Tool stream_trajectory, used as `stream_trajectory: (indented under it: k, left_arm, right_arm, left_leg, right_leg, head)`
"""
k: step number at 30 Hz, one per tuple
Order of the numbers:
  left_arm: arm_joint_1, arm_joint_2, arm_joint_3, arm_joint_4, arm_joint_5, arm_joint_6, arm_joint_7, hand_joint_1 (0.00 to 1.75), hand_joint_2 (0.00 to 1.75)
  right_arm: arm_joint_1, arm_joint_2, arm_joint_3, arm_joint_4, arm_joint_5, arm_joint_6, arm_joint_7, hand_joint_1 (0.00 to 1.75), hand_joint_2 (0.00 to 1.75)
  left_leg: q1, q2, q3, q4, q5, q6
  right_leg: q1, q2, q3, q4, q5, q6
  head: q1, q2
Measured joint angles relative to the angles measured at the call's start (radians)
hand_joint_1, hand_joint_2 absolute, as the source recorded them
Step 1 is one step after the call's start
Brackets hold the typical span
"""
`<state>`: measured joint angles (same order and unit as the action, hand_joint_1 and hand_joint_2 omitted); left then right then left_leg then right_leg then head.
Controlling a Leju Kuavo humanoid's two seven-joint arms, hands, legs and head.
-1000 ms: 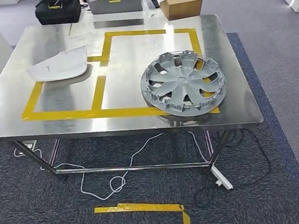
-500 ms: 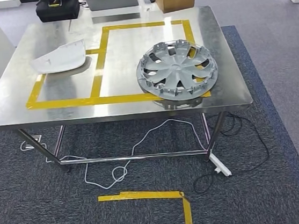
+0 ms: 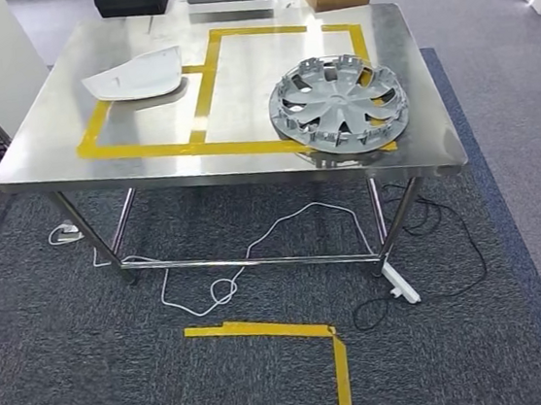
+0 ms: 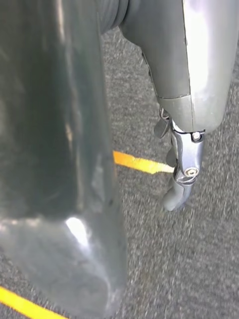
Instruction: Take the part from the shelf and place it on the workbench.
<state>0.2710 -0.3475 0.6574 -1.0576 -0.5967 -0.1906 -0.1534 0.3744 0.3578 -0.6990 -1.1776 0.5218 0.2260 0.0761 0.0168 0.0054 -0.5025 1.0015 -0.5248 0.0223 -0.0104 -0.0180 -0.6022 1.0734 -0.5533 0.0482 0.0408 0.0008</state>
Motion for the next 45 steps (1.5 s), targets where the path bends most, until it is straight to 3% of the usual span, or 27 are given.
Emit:
stream_trajectory:
  k: [2, 3, 4, 5, 7, 8, 10, 11, 13, 14, 16, 18, 19, 21, 23, 25, 26, 28, 30, 33, 34, 36, 38, 40, 41, 43, 45]
  left_arm:
    - [0.0, -0.001, 0.0, -0.002, 0.005, -0.006, 0.002, 0.0, 0.0]
    - [0.001, -0.001, 0.0, -0.002, 0.007, -0.007, 0.003, 0.0, 0.0]
    - [0.001, -0.001, 0.0, -0.002, 0.01, -0.009, 0.003, 0.0, 0.0]
    - [0.001, -0.002, 0.0, -0.002, 0.011, -0.009, 0.003, 0.0, 0.0]
    - [0.001, -0.002, 0.0, -0.003, 0.013, -0.01, 0.003, 0.0, 0.0]
    - [0.0, -0.003, 0.0, -0.003, 0.014, -0.01, 0.003, 0.0, 0.0]
    - [-0.003, -0.004, -0.001, -0.003, 0.018, -0.01, 0.003, 0.0, 0.0]
    - [-0.003, -0.004, -0.002, -0.003, 0.02, -0.01, 0.003, 0.0, 0.0]
    - [0.0, -0.003, -0.001, -0.003, 0.022, -0.011, 0.003, 0.0, 0.0]
    - [0.003, -0.003, -0.001, -0.003, 0.022, -0.011, 0.003, 0.0, 0.0]
    - [0.006, -0.003, -0.001, -0.004, 0.024, -0.011, 0.004, 0.0, 0.0]
    - [0.005, -0.002, -0.001, -0.005, 0.029, -0.01, 0.005, 0.0, 0.0]
    - [0.005, -0.001, -0.002, -0.005, 0.031, -0.01, 0.006, 0.0, 0.0]
    - [0.004, -0.001, -0.003, -0.005, 0.033, -0.009, 0.008, 0.0, 0.0]
    - [0.003, -0.002, -0.006, -0.008, 0.035, -0.008, 0.01, 0.0, 0.0]
    - [0.001, -0.001, -0.01, -0.013, 0.037, -0.007, 0.013, 0.0, 0.0]
    - [0.0, -0.001, -0.012, -0.015, 0.038, -0.006, 0.013, 0.0, 0.0]
    - [0.001, 0.0, -0.013, -0.017, 0.039, -0.006, 0.016, 0.0, 0.0]
    - [0.003, 0.001, -0.014, -0.017, 0.042, -0.003, 0.018, 0.0, 0.0]
    - [0.003, 0.002, -0.016, -0.017, 0.048, 0.002, 0.019, 0.0, 0.0]
    - [0.004, 0.003, -0.016, -0.017, 0.049, 0.003, 0.019, 0.0, 0.0]
    - [0.003, 0.003, -0.018, -0.017, 0.052, 0.005, 0.019, 0.0, 0.0]
    - [0.002, 0.003, -0.022, -0.017, 0.054, 0.008, 0.019, 0.0, 0.0]
    - [-0.002, 0.003, -0.029, -0.018, 0.056, 0.011, 0.02, 0.0, 0.0]
    - [-0.004, 0.003, -0.032, -0.019, 0.057, 0.012, 0.02, 0.0, 0.0]
    - [0.0, 0.004, -0.035, -0.02, 0.061, 0.014, 0.02, 0.0, 0.0]
    - [0.007, 0.005, -0.036, -0.02, 0.062, 0.015, 0.021, 0.0, 0.0]
  right_arm:
    - [-0.006, 0.0, -0.011, 0.005, 0.013, 0.008, -0.005, 0.0, 0.0]
    - [-0.009, 0.0, -0.016, 0.007, 0.016, 0.012, -0.007, 0.0, 0.0]
    - [-0.012, 0.0, -0.019, 0.008, 0.017, 0.015, -0.008, 0.0, 0.0]
    - [-0.014, 0.0, -0.023, 0.01, 0.018, 0.017, -0.009, 0.0, 0.0]
    - [-0.019, 0.0, -0.029, 0.011, 0.022, 0.018, -0.012, 0.0, 0.0]
    - [-0.022, 0.0, -0.032, 0.011, 0.025, 0.02, -0.015, 0.0, 0.0]
    - [-0.029, -0.001, -0.037, 0.012, 0.033, 0.023, -0.023, 0.0, 0.0]
    - [-0.032, -0.001, -0.041, 0.014, 0.035, 0.025, -0.025, 0.0, 0.0]
    - [-0.035, 0.0, -0.047, 0.019, 0.039, 0.028, -0.028, 0.0, 0.0]
    - [-0.036, 0.0, -0.05, 0.02, 0.041, 0.029, -0.029, 0.0, 0.0]
    - [-0.036, 0.0, -0.055, 0.024, 0.046, 0.032, -0.032, 0.0, 0.0]
    - [-0.036, 0.0, -0.06, 0.026, 0.051, 0.036, -0.035, 0.0, 0.0]
    - [-0.037, 0.0, -0.062, 0.028, 0.053, 0.037, -0.037, 0.0, 0.0]
    - [-0.041, 0.0, -0.063, 0.03, 0.056, 0.039, -0.039, 0.0, 0.0]
    - [-0.045, 0.0, -0.064, 0.032, 0.058, 0.042, -0.043, 0.0, 0.0]
    - [-0.046, 0.0, -0.064, 0.033, 0.061, 0.044, -0.046, 0.0, 0.0]
    - [-0.048, 0.0, -0.065, 0.033, 0.062, 0.045, -0.047, 0.0, 0.0]
    - [-0.05, 0.0, -0.067, 0.033, 0.063, 0.046, -0.047, 0.0, 0.0]
    - [-0.049, 0.0, -0.072, 0.036, 0.067, 0.047, -0.05, 0.0, 0.0]
    - [-0.049, 0.0, -0.078, 0.042, 0.074, 0.048, -0.055, 0.0, 0.0]
    - [-0.051, 0.0, -0.079, 0.043, 0.075, 0.048, -0.056, 0.0, 0.0]
    - [-0.054, 0.0, -0.08, 0.045, 0.078, 0.048, -0.06, 0.0, 0.0]
    - [-0.057, 0.0, -0.081, 0.046, 0.081, 0.048, -0.065, 0.0, 0.0]
    - [-0.062, 0.0, -0.083, 0.049, 0.086, 0.047, -0.072, 0.0, 0.0]
    - [-0.064, 0.0, -0.085, 0.052, 0.088, 0.047, -0.075, 0.0, 0.0]
    - [-0.069, 0.0, -0.088, 0.06, 0.091, 0.046, -0.078, 0.0, 0.0]
    - [-0.07, 0.0, -0.091, 0.066, 0.092, 0.045, -0.08, 0.0, 0.0]
  left_leg:
    - [-0.005, 0.0, -0.029, 0.001, 0.025, 0.012]
    - [-0.008, 0.0, -0.046, 0.001, 0.038, 0.014]
    - [-0.011, -0.001, -0.064, 0.002, 0.053, 0.015]
    - [-0.015, -0.002, -0.082, 0.003, 0.068, 0.016]
    - [-0.02, -0.007, -0.116, 0.003, 0.097, 0.013]
    - [-0.023, -0.01, -0.128, 0.004, 0.11, 0.011]
    - [-0.026, -0.016, -0.143, 0.004, 0.137, 0.003]
    - [-0.026, -0.018, -0.147, 0.001, 0.151, -0.002]
    - [-0.024, -0.025, -0.156, -0.008, 0.172, -0.013]
    - [-0.022, -0.026, -0.163, -0.001, 0.153, -0.019]
    - [-0.017, -0.023, -0.18, 0.069, 0.048, -0.031]
    - [-0.012, -0.018, -0.189, 0.199, -0.051, -0.044]
    - [-0.009, -0.018, -0.186, 0.255, -0.058, -0.049]
    - [-0.003, -0.016, -0.147, 0.29, -0.004, -0.055]
    - [0.0, -0.005, -0.042, 0.191, 0.023, -0.054]
    - [-0.003, 0.006, 0.067, 0.039, -0.021, -0.043]
    - [-0.006, 0.009, 0.095, -0.01, -0.04, -0.035]
    - [-0.009, 0.009, 0.085, -0.029, -0.035, -0.016]
    - [-0.008, 0.009, 0.059, -0.033, -0.01, 0.003]
    - [-0.009, -0.001, 0.004, -0.033, 0.035, 0.015]
    - [-0.01, -0.006, -0.016, -0.032, 0.05, 0.015]
    - [-0.011, -0.022, -0.057, -0.028, 0.08, 0.011]
    - [-0.011, -0.041, -0.093, -0.023, 0.111, 0.003]
    - [-0.014, -0.063, -0.117, -0.019, 0.14, -0.006]
    - [-0.015, -0.074, -0.124, -0.019, 0.155, -0.011]
    - [-0.015, -0.094, -0.138, -0.024, 0.181, -0.023]
    - [-0.012, -0.073, -0.156, 0.0, 0.14, -0.03]
  right_leg:
    - [0.0, 0.011, -0.024, 0.107, -0.099, 0.002]
    - [0.0, 0.013, -0.028, 0.161, -0.125, 0.002]
    - [0.0, 0.014, -0.022, 0.195, -0.123, -0.001]
    - [0.001, 0.015, -0.004, 0.203, -0.098, -0.005]
    - [0.005, 0.023, 0.077, 0.127, -0.03, -0.018]
    - [0.009, 0.032, 0.14, 0.048, -0.02, -0.027]
    - [0.016, 0.047, 0.242, -0.106, -0.046, -0.04]
    - [0.019, 0.048, 0.265, -0.148, -0.058, -0.044]
    - [0.019, 0.039, 0.251, -0.161, -0.046, -0.051]
    - [0.017, 0.032, 0.237, -0.161, -0.032, -0.057]
    - [0.013, 0.016, 0.205, -0.16, -0.003, -0.068]
    - [0.014, 0.0, 0.17, -0.152, 0.021, -0.071]
    - [0.014, -0.007, 0.149, -0.144, 0.032, -0.069]
    - [0.013, -0.021, 0.104, -0.121, 0.048, -0.064]
    - [0.014, -0.03, 0.066, -0.093, 0.06, -0.057]
    - [0.015, -0.037, 0.044, -0.069, 0.074, -0.046]
    - [0.015, -0.04, 0.037, -0.063, 0.083, -0.04]
    - [0.012, -0.04, 0.027, -0.061, 0.098, -0.028]
    - [0.008, -0.019, 0.011, -0.03, 0.051, -0.016]
    - [0.007, 0.011, -0.025, 0.128, -0.097, -0.007]
    - [0.007, 0.013, -0.026, 0.175, -0.11, -0.007]
    - [0.007, 0.018, 0.009, 0.193, -0.063, -0.01]
    - [0.007, 0.052, 0.106, 0.089, -0.006, -0.02]
    - [0.008, 0.103, 0.224, -0.079, -0.021, -0.032]
    - [0.009, 0.117, 0.258, -0.134, -0.039, -0.037]
    - [0.01, 0.098, 0.259, -0.162, -0.042, -0.045]
    - [0.009, 0.063, 0.235, -0.157, -0.019, -0.061]
  head:
    - [0.002, 0.0]
    - [0.002, 0.0]
    - [0.002, 0.0]
    - [0.002, 0.0]
    - [0.002, 0.0]
    - [0.002, 0.0]
    - [0.002, 0.0]
    - [0.003, 0.0]
    - [0.004, 0.0]
    - [0.003, 0.0]
    - [0.0, 0.0]
    - [-0.002, 0.0]
    - [-0.002, 0.0]
    - [-0.002, 0.0]
    - [-0.003, 0.0]
    - [-0.002, 0.0]
    - [-0.001, 0.0]
    - [-0.001, 0.0]
    - [-0.002, 0.0]
    - [0.0, 0.0]
    - [0.0, 0.0]
    - [0.0, 0.0]
    - [0.0, 0.0]
    - [0.0, 0.0]
    - [0.0, 0.0]
    - [0.0, 0.0]
    - [-0.003, 0.0]
